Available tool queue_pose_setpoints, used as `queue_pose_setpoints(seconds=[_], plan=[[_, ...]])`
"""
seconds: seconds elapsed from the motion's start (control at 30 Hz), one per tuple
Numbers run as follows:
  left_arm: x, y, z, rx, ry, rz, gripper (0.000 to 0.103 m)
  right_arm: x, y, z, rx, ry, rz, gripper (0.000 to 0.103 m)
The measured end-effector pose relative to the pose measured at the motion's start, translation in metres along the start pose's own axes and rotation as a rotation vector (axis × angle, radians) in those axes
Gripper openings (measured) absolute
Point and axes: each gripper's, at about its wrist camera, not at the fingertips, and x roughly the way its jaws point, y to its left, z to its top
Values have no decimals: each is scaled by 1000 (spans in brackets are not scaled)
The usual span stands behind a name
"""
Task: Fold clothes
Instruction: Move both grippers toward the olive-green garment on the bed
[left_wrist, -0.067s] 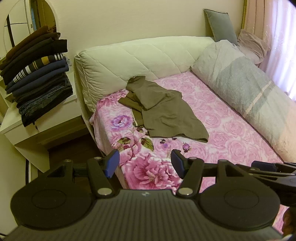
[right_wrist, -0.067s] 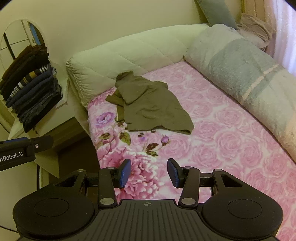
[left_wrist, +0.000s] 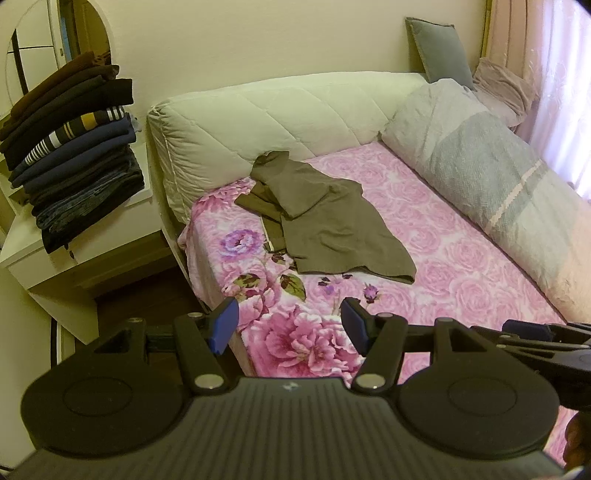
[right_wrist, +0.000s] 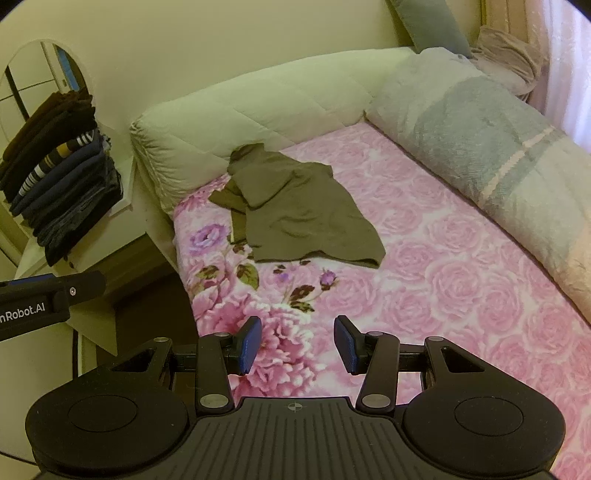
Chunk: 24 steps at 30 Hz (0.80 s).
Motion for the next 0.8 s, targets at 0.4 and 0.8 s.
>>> queue_pose_setpoints(seconds=[0.4, 0.8], plan=[[4, -9, 0, 4, 14, -8, 58, -2, -11, 3, -3, -11, 17, 47], [3, -2, -8, 9, 24, -13, 58, -5, -12, 1, -3, -41, 0, 47]])
